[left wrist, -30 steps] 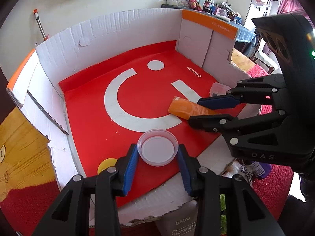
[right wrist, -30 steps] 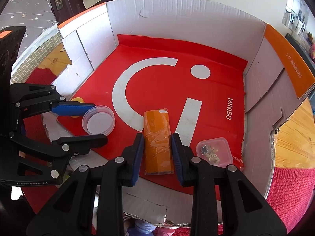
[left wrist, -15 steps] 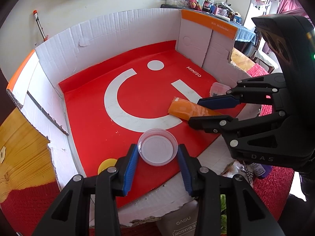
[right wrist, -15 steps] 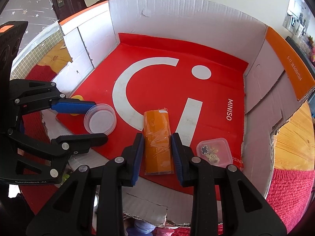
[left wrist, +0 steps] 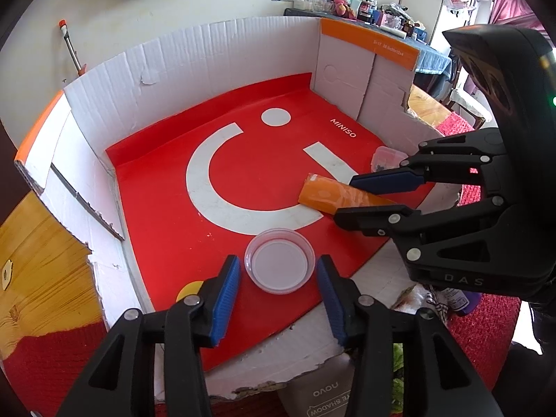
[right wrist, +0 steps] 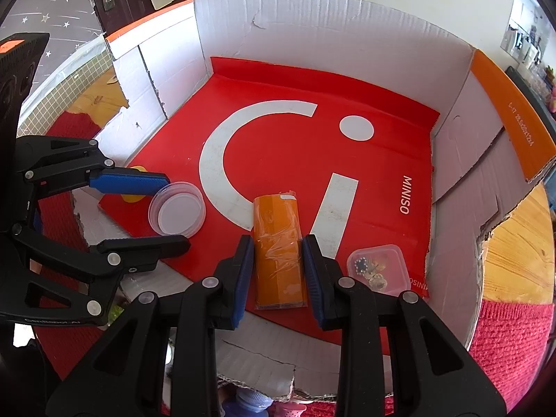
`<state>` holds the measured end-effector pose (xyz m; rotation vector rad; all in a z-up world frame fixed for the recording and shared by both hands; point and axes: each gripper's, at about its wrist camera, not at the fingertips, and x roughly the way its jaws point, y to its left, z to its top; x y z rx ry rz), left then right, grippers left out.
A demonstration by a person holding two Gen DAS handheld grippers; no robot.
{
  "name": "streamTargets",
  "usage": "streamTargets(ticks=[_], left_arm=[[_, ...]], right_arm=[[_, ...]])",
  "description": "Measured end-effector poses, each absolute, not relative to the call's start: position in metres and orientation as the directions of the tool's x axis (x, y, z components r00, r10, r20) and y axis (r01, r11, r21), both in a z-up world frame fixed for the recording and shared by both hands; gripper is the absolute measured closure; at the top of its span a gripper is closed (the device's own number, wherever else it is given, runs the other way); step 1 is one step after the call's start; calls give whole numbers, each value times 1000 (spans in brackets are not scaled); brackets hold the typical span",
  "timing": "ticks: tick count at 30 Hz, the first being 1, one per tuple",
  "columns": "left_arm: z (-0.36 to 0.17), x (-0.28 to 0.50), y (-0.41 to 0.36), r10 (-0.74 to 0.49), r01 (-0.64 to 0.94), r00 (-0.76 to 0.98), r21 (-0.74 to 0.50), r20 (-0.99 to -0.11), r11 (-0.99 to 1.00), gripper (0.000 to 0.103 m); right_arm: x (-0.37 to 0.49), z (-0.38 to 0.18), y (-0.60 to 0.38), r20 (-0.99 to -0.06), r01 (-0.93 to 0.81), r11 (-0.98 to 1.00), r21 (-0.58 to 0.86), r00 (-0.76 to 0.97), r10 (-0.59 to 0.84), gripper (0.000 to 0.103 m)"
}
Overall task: Organize objects
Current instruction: 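Lower the orange tube into the cardboard box and release while the left gripper places the clear lid inside, then lift both open grippers out of the cardboard box toward the remaining items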
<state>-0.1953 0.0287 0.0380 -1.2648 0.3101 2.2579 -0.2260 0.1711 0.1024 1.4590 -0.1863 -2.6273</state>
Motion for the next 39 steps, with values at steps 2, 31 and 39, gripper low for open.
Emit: streamTargets(ticks=[2,31,39], left_arm=[[39,-195,29,333,-551,-424,-52,-842,-833,55],[47,-194,29,344,-551,-442,-52,-829,-833,51],[60,-184,23,361,-535,-474,-63,-803,-843,51]], right_arm=[[-227,102,171,-836,14,-986,167,-529,-149,75],[-227,109,166,-834,-56,-987,153,-543,-99,75],[-217,127,168,-807,-92,-983,157,-585,-75,75]])
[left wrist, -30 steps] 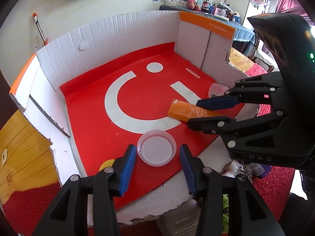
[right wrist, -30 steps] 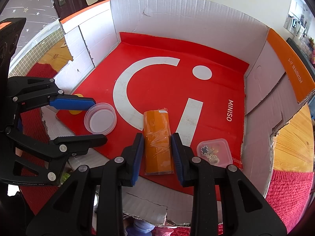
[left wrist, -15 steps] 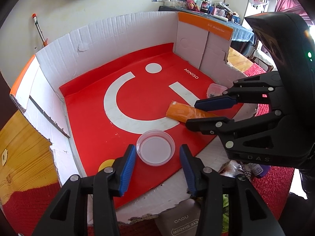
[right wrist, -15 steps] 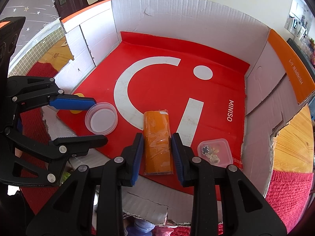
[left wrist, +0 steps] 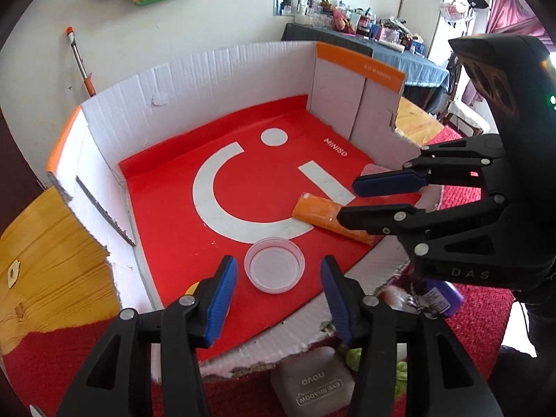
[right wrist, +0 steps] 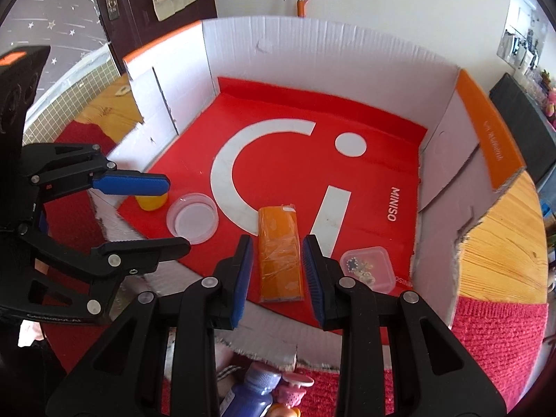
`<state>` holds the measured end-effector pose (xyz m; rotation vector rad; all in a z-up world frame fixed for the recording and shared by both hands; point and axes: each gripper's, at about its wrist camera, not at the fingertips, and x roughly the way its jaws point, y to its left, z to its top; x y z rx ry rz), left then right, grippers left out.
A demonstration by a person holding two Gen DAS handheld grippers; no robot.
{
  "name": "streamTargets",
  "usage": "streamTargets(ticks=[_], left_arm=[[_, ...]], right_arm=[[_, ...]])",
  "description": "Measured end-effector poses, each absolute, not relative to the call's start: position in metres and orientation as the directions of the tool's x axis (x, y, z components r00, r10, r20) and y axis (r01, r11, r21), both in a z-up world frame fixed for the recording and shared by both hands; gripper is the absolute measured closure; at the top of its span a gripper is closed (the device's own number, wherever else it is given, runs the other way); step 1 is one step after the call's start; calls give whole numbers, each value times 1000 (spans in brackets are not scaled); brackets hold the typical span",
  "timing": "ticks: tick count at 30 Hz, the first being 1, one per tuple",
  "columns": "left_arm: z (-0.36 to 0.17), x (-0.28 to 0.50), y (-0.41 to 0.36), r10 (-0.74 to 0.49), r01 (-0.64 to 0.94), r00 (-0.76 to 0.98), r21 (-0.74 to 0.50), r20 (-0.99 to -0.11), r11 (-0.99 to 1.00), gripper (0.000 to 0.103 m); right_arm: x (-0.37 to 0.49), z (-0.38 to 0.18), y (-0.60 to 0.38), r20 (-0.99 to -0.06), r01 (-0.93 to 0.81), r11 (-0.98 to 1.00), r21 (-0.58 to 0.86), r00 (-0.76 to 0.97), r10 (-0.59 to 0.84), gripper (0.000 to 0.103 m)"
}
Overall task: Organize objects
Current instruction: 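Lift both open grippers out of the cardboard box toward the remaining items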
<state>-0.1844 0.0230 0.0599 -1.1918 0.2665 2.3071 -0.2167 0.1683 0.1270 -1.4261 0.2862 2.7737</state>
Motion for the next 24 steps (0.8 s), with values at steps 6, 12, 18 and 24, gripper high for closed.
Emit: streamTargets(ticks=[6,12,18,24], left_arm=[[80,-167,15,373,-502,-540,-66,-755,-862,51],[98,-146,2,377,-452,-608,-86,-699,-888,49],[107,-123,-10,367,-401,-658,-107,-658,-910,42],[109,-99,-15,357,-366,-695,-120,-625,-923,40]], right_arm=[[-197,148,170,-774,-118,-982,151,-632,-43,75],[-176,168,167,-735,-143,-979,145,-678,-10,75],[-149,183,158,-690,-173,-974,144,-724,27,74],[-126,190,151,-655,-197,-967,160,-754,45,71]])
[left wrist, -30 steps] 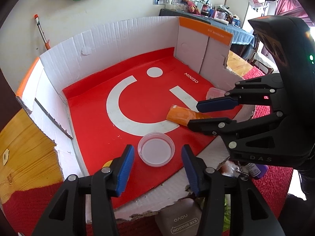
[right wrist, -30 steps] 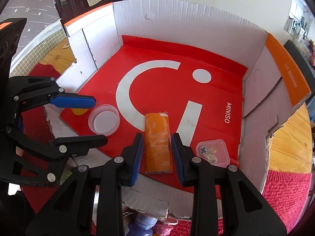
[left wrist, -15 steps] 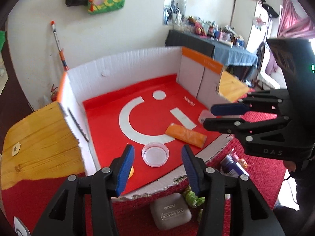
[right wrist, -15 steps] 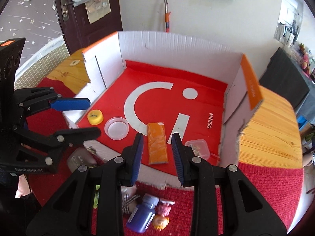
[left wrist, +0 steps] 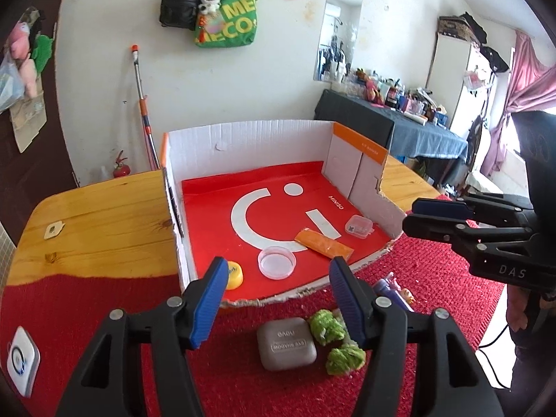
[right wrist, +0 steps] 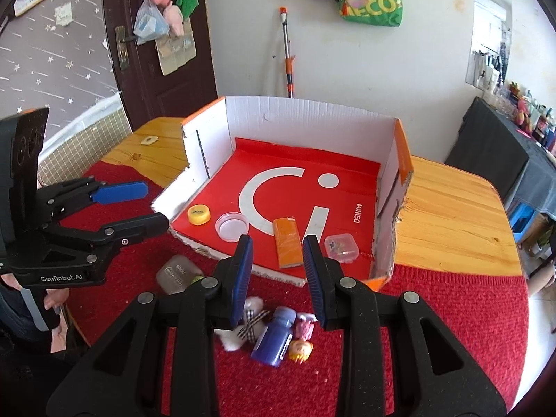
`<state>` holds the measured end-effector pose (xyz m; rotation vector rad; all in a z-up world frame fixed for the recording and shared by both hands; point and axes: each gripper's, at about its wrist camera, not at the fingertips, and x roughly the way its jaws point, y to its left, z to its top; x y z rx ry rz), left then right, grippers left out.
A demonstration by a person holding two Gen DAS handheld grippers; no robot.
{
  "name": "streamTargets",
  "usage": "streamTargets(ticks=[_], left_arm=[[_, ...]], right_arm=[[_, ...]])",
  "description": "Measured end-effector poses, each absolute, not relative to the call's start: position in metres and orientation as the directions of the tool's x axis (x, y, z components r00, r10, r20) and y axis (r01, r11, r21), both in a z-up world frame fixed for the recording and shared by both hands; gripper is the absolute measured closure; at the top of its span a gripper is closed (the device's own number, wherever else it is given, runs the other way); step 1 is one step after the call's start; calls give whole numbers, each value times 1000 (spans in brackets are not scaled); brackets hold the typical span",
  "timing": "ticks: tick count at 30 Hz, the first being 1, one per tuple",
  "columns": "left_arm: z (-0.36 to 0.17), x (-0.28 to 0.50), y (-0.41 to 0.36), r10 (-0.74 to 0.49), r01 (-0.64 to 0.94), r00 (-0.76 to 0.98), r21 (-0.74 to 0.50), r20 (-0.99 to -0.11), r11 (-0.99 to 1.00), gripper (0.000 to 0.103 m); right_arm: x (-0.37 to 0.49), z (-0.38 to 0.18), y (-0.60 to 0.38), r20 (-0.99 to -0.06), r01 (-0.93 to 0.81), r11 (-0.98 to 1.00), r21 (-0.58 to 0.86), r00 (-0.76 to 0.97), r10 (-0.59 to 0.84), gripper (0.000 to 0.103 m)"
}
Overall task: Organize objects
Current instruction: 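Lift both open grippers out of the cardboard box toward the remaining items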
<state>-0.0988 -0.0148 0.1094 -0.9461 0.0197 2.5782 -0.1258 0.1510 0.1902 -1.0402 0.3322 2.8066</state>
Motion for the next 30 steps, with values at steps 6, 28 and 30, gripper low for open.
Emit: streamTargets(ticks=[6,28,30], left_arm=[[102,-76,-18,343,-335,-709,-134,-616,-933,39],[44,-63,-17,256,-229,-662,-134,-704,-964,16],[39,-66,-16,250,-228,-653,-129,-715,-965,16]], right_arm=[[-101,192,142,-617,-229,-962,150,-782,90,37],[-68,125,156,-691,-408,-888,214,-706,157,32],[-69,119,160,-701,-420,-881,219,-695,157,32]])
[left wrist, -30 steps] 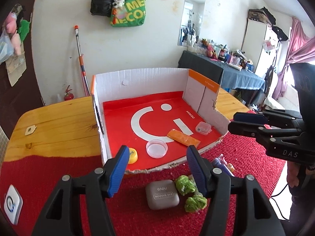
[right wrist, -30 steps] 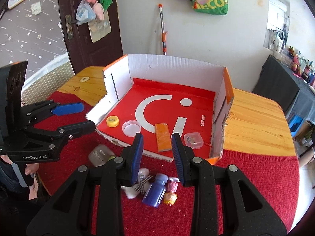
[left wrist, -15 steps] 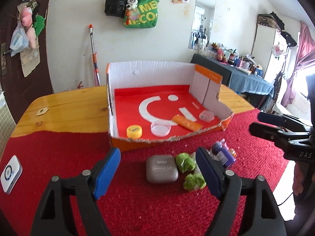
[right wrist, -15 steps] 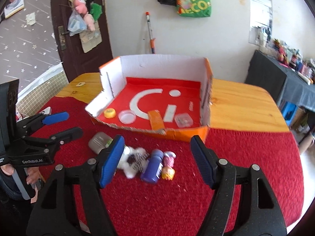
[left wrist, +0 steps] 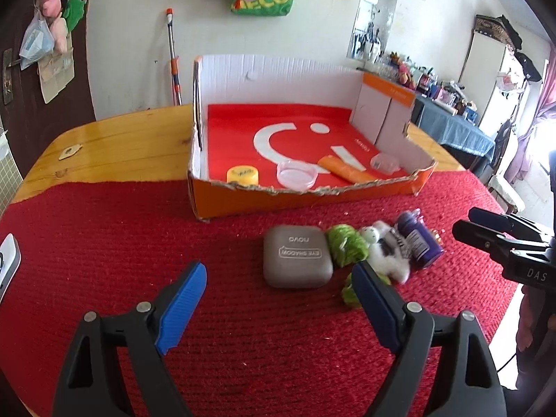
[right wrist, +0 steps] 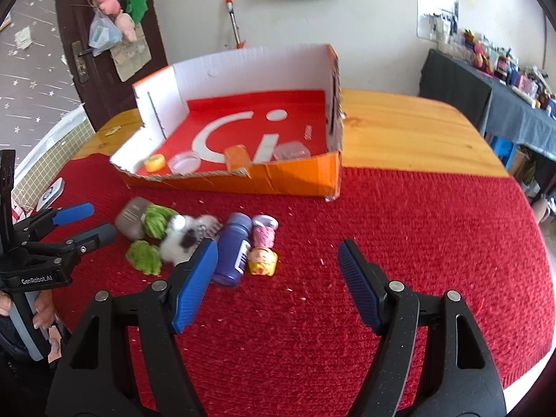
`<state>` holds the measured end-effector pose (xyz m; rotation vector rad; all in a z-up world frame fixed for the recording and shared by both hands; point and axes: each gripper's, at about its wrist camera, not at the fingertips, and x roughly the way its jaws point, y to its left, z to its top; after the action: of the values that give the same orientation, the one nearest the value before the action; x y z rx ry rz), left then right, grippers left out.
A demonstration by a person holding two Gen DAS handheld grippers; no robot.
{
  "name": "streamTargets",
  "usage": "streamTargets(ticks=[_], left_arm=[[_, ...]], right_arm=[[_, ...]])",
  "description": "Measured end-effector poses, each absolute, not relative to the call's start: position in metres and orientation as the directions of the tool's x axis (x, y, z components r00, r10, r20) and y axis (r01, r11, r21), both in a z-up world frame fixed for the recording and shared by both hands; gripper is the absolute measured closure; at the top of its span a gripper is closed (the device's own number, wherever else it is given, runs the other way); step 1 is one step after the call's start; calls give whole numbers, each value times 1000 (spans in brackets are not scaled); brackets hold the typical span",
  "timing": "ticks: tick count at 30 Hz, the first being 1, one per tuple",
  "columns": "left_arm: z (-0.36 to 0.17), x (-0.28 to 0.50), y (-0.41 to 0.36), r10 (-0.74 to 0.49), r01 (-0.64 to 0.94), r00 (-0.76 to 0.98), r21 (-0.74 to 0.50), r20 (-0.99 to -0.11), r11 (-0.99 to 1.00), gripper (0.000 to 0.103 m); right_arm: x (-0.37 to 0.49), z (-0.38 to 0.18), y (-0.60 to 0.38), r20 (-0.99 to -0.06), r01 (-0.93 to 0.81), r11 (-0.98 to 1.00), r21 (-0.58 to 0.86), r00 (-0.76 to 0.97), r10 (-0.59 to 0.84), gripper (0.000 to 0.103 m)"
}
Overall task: Organize objects
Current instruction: 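Lift both open grippers out of the cardboard box toward the remaining items, then grasp the pink-and-yellow doll figure with the right gripper while the left gripper grasps the grey eye shadow case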
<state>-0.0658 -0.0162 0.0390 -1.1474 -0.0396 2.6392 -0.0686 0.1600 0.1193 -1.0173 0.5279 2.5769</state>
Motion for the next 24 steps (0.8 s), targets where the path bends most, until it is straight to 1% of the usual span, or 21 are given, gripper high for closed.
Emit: streamTargets(ticks=[11,20,24], left_arm=[[29,-82,-14,246,-246,-603,-117,-759,-962,16],[21,-94,-6,225,-280,-560,-73,-797,-957,15],[19,-97,-8,221,-282,-558,-68,-800,-957,12]], right_arm=[[-77,100,169,-742,-453,-866,213,-651,158,32],[-86,93,174,-769,-465,-866,185,-617,167,32],[-90,88,173,-776,-467,-865,183,-609,165,32]])
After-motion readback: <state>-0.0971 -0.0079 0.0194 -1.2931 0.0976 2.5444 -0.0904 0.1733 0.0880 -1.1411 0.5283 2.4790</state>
